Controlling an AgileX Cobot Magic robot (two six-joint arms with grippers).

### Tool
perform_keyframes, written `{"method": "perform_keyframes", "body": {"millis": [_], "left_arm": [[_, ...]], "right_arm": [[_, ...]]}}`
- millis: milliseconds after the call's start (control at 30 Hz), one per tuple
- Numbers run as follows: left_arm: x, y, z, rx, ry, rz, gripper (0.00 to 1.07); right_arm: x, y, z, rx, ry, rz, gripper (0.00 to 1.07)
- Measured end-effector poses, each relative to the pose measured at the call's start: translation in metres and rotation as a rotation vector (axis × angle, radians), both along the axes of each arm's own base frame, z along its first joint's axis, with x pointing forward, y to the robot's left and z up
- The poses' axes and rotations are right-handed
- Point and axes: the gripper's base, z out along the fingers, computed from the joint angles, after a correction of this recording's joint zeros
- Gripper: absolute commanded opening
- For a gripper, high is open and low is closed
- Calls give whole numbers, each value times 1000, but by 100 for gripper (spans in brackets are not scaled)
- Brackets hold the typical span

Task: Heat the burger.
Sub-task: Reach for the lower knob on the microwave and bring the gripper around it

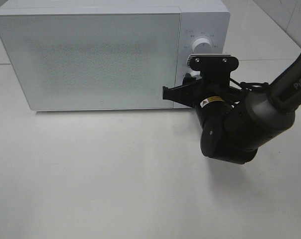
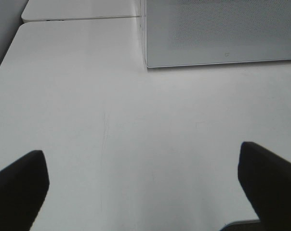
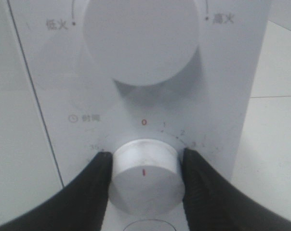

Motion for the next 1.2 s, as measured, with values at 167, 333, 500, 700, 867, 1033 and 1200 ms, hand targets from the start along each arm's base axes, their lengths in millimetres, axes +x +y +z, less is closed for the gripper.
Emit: {"method": "perform_keyframes", "body": {"millis": [167,333,500,700,867,1033,1200], "left_arm": [[0,0,0,0,0,0,100],[0,0,0,0,0,0,100],[0,0,0,0,0,0,100],[0,0,0,0,0,0,100],[0,0,0,0,0,0,100],[0,0,0,0,0,0,100],[0,0,0,0,0,0,100]], "right_arm": [[0,0,0,141,-3,-19,4],[0,0,0,257,-5,-34,5],[-1,1,0,402,-6,-50,5],[-1,1,-2,600,0,-67,5],[-2,0,-2,768,5,-81,5],[-2,0,-3,870,6,-95,5],[-2,0,-3,892,7,-98,5]]}}
